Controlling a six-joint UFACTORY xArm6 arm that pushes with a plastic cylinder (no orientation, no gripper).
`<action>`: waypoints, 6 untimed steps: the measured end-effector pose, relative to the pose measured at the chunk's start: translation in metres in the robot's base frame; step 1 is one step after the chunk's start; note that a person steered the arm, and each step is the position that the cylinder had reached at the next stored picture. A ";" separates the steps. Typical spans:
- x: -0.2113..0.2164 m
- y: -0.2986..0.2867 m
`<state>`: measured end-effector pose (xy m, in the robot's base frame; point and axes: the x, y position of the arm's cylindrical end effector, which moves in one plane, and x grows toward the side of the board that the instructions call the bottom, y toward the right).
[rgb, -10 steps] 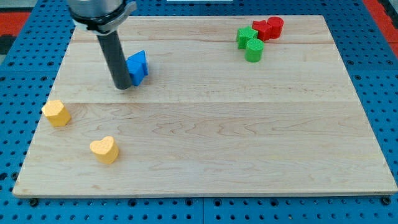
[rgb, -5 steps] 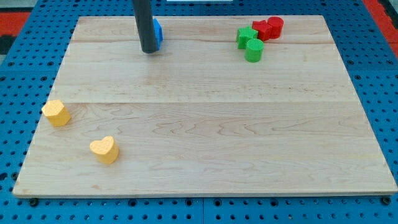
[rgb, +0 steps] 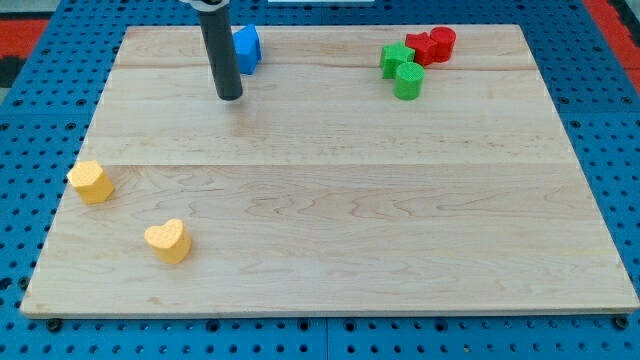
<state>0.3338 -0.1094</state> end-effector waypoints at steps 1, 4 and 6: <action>0.002 0.022; 0.004 0.071; 0.004 0.079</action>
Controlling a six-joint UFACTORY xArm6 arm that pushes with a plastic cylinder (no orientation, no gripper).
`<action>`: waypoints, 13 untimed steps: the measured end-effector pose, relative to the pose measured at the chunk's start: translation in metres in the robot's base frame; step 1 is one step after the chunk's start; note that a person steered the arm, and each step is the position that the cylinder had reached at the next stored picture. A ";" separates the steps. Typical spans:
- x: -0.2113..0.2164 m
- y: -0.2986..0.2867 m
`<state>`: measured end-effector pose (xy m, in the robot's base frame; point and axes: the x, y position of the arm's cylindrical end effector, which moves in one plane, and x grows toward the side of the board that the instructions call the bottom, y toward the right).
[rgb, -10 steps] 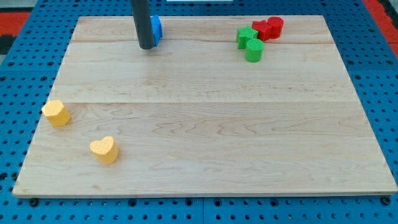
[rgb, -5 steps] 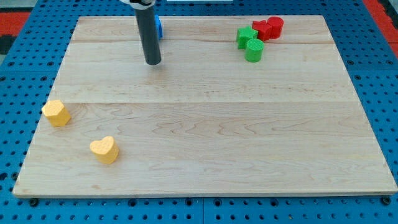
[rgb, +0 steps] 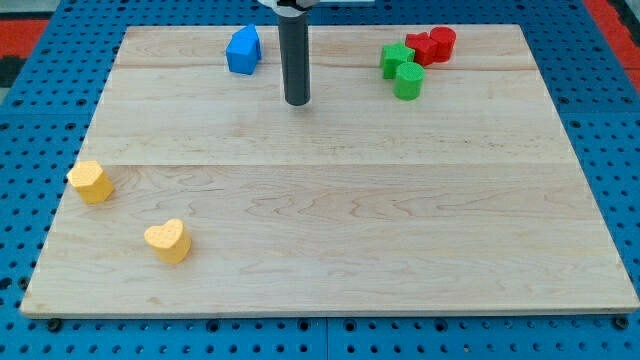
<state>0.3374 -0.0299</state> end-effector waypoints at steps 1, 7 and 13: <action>0.001 0.002; 0.078 -0.066; 0.137 -0.212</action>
<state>0.4744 -0.2418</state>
